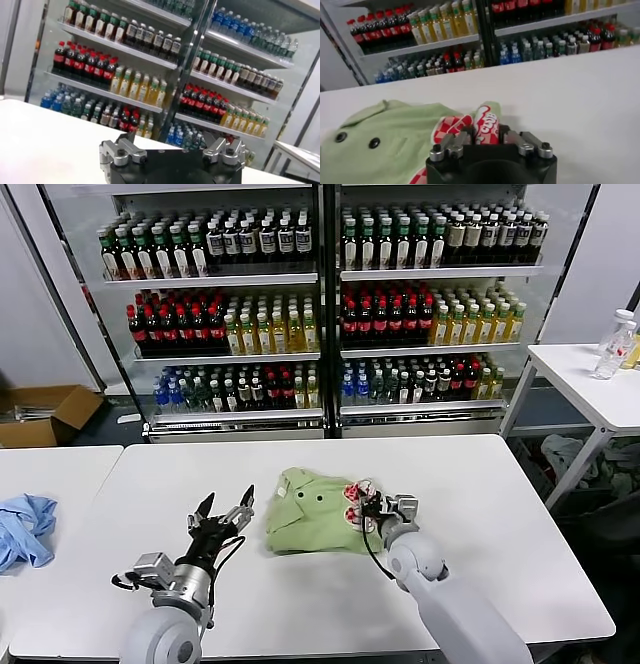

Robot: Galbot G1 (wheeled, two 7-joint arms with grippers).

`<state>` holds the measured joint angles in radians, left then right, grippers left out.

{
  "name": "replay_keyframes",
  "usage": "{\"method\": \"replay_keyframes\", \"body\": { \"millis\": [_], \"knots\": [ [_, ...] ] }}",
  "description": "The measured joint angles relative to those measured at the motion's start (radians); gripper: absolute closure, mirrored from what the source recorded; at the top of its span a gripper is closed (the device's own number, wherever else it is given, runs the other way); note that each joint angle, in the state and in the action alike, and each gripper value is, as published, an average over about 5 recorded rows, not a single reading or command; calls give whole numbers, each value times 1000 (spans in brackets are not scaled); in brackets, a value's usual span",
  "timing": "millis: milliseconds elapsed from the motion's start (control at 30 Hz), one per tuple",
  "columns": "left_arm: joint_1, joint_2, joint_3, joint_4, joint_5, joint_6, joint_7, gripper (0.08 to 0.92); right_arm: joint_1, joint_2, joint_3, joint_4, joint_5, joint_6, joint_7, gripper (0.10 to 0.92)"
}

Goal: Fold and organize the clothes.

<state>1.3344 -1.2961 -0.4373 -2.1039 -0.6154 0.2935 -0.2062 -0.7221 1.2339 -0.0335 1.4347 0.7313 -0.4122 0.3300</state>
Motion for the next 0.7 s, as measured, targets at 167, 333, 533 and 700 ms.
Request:
{"method": "replay_keyframes", "body": {
  "millis": [167, 333, 533, 700],
  "knots": [
    [10, 7, -8, -10, 1, -2, 2, 177, 81, -8, -33, -89, -69, 13, -47, 818],
    [23, 15, -9, -25, 14, -6, 8, 177, 110, -33, -41, -117, -166, 30, -88, 842],
    [46, 19, -2, -46, 42, -17, 19, 177, 50, -85, 3, -36, -264, 110, -95, 680],
    [71, 16, 7, -70, 79, -24, 30, 177, -75, -127, 86, 113, -305, 173, -94, 532]
  ]
}}
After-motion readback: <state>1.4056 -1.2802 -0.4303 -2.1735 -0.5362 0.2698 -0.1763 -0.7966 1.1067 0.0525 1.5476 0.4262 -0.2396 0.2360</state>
